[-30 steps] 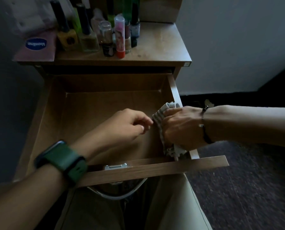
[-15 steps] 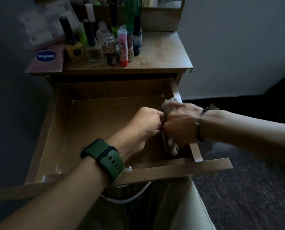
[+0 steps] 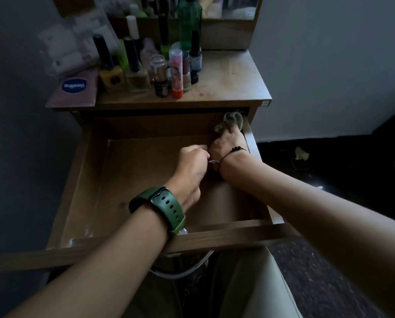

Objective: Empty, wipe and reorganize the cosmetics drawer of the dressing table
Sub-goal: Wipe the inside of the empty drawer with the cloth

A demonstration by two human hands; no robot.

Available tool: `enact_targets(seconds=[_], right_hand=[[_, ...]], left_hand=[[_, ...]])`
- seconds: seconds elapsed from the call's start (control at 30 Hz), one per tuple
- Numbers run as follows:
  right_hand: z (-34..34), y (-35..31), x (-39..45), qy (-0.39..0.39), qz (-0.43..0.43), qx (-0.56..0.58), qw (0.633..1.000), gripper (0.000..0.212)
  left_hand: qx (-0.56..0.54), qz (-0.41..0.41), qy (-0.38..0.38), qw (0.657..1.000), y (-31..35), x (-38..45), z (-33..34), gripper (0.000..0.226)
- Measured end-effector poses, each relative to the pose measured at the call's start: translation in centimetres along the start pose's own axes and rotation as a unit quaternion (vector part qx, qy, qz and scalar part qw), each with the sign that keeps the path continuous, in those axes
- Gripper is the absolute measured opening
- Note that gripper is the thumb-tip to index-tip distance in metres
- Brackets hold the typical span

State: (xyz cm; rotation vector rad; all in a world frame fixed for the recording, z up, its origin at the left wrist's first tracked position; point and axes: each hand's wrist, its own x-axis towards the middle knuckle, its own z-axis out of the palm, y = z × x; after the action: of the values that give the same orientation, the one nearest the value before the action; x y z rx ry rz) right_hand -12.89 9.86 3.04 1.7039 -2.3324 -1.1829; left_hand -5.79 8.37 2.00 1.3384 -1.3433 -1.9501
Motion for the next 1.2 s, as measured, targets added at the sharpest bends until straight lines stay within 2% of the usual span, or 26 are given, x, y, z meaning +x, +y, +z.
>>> enact_targets(seconds=[0.13, 0.27, 0.37, 0.47, 0.57, 0.63, 0.73, 0.77, 0.8, 0.87, 0.97, 1.1, 1.2], right_hand=[[-1.3, 0.7, -0.6, 0.030, -0.063, 0.055, 0.996, 0.035], [-1.0, 1.0, -3.7, 0.028, -0.120, 0.138, 0.983, 0.015], [-0.3, 0.2, -6.3, 0.003, -0.122, 0.214, 0.969, 0.025], [0.0, -0.3, -8.4, -0.058, -0.134, 0.286, 0.947, 0.022], [0.0, -0.4, -9.1, -0.062, -0.070, 0.387, 0.917, 0.010], [-0.3, -0.1, -8.5, 0.007, -0.014, 0.392, 0.920, 0.018], [-0.6, 0.8, -6.1, 0.222, 0.077, 0.348, 0.908, 0.024], [-0.4, 1.0, -5.1, 0.255, 0.092, 0.328, 0.905, 0.026], [-0.2, 0.9, -4.0, 0.245, 0.100, 0.301, 0.916, 0.029], [0.2, -0.3, -1.7, 0.172, 0.092, 0.261, 0.945, 0.032], [-0.5, -2.8, 1.2, 0.099, 0.090, 0.296, 0.946, 0.033], [-3.0, -5.9, 3.4, 0.080, 0.086, 0.263, 0.958, 0.035], [-5.8, -8.2, 3.1, 0.091, 0.000, 0.307, 0.947, 0.036]], left_hand=[[-0.034, -0.016, 0.045, 0.998, -0.2, 0.5, -1.0, 0.023], [-0.037, -0.010, 0.067, 0.997, 0.1, 0.3, -1.0, 0.031], [-0.023, 0.005, 0.080, 0.997, 0.5, 0.0, -1.0, 0.038], [-0.011, 0.009, 0.054, 0.998, 1.3, -0.4, -2.0, 0.031], [0.064, 0.024, 0.004, 0.998, 2.7, -1.7, -4.2, 0.029], [0.124, 0.048, -0.003, 0.991, 3.1, -2.7, -6.0, 0.028], [0.199, 0.073, 0.032, 0.977, 2.8, -3.3, -8.6, 0.034], [0.219, 0.077, 0.052, 0.971, 2.5, -3.3, -9.3, 0.035], [0.235, 0.080, 0.073, 0.966, 2.2, -3.3, -9.9, 0.036], [0.254, 0.081, 0.105, 0.958, 1.4, -3.3, -10.7, 0.036], [0.251, 0.084, 0.123, 0.956, 0.5, -3.5, -10.9, 0.037], [0.218, 0.108, 0.174, 0.954, 1.0, -3.7, -11.0, 0.039], [0.193, 0.113, 0.206, 0.953, 1.1, -4.0, -11.1, 0.042]])
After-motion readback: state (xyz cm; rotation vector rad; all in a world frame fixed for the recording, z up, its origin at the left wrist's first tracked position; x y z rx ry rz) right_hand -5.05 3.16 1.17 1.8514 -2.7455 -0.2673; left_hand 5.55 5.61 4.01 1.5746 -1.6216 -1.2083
